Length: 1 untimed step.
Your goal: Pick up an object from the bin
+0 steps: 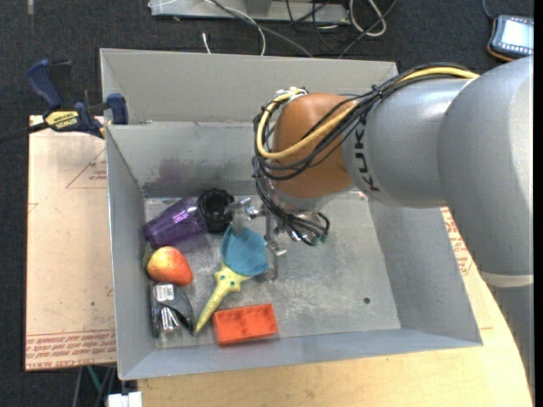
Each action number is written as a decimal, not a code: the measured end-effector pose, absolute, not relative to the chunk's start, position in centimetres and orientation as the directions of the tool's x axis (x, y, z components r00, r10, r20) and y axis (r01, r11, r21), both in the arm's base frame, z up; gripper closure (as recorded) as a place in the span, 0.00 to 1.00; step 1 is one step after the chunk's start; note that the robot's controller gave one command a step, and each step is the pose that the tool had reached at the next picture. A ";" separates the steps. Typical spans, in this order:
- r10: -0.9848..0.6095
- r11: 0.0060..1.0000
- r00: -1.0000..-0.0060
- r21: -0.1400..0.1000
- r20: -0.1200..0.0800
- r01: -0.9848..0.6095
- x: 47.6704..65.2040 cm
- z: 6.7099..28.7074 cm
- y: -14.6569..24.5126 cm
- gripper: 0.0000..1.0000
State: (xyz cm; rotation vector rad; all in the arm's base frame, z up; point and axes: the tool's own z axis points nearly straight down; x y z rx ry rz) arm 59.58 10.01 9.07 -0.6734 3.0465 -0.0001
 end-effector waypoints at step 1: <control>-0.449 0.893 -0.893 -0.006 -0.023 -0.449 59.1 7.7 12.8 0.00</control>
Offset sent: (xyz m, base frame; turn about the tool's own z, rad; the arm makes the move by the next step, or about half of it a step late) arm -0.0043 0.0283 -0.0206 0.4993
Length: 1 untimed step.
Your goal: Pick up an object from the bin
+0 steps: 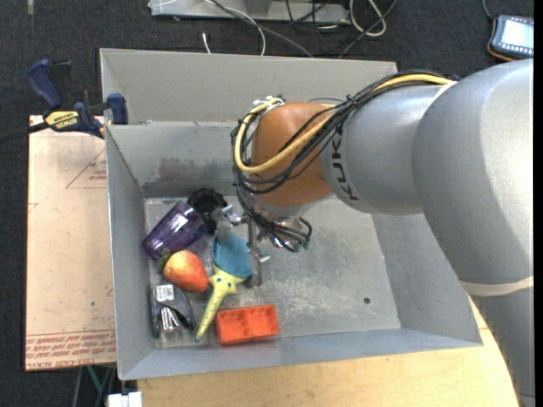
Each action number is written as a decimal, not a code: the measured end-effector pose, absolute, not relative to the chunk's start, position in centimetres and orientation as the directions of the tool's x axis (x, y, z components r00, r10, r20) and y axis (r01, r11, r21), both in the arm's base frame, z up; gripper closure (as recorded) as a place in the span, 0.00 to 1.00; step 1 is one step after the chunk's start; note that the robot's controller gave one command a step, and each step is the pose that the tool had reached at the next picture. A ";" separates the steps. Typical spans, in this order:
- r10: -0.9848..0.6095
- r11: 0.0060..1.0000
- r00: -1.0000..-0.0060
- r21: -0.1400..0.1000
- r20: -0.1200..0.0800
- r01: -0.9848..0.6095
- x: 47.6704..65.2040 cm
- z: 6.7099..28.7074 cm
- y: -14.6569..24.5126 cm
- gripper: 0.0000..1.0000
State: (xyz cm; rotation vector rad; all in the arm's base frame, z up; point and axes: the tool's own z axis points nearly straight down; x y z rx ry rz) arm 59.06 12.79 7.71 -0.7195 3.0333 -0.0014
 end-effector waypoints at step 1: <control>-0.412 0.911 -0.911 -0.001 -0.018 -0.412 59.0 7.3 13.4 0.00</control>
Offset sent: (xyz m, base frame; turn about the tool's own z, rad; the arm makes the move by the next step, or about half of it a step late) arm -0.0091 0.0108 0.0041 -0.1143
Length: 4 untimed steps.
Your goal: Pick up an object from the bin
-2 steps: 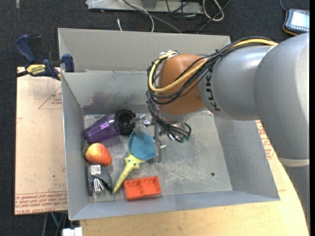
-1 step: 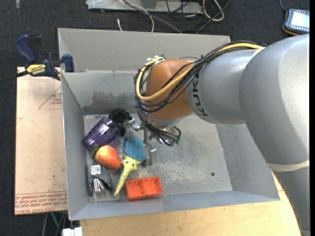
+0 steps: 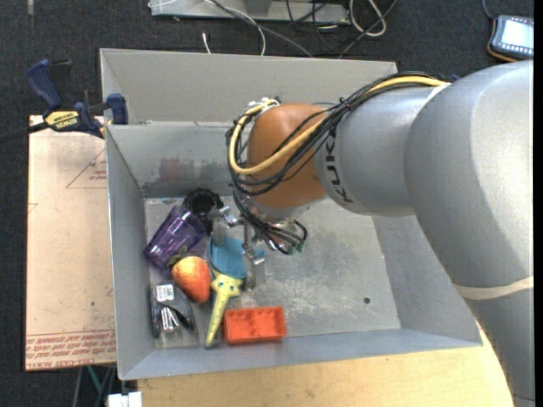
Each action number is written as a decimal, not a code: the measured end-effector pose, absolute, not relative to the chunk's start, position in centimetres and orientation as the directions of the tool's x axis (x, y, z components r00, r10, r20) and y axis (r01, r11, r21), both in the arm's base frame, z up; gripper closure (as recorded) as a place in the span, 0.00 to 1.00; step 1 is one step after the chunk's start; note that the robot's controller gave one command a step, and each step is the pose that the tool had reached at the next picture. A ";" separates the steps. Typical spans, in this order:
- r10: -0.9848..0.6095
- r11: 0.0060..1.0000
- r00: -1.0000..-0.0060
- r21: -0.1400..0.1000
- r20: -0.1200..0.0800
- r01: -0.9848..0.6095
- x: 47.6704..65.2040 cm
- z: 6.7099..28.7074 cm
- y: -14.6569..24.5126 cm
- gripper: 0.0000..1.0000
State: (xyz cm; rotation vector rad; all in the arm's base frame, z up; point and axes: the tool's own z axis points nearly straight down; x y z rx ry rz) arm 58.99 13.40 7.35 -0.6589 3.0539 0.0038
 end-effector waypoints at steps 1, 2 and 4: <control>-0.430 0.903 -0.902 -0.005 -0.028 -0.430 58.5 7.8 13.8 0.00; -0.400 0.917 -0.916 -0.008 -0.028 -0.400 55.8 7.3 17.0 0.00; -0.692 0.722 -0.718 -0.035 -0.072 -0.691 51.1 8.5 19.4 1.00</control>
Offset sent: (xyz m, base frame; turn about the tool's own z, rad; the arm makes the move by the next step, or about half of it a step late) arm -0.0429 0.0504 -0.0035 0.0387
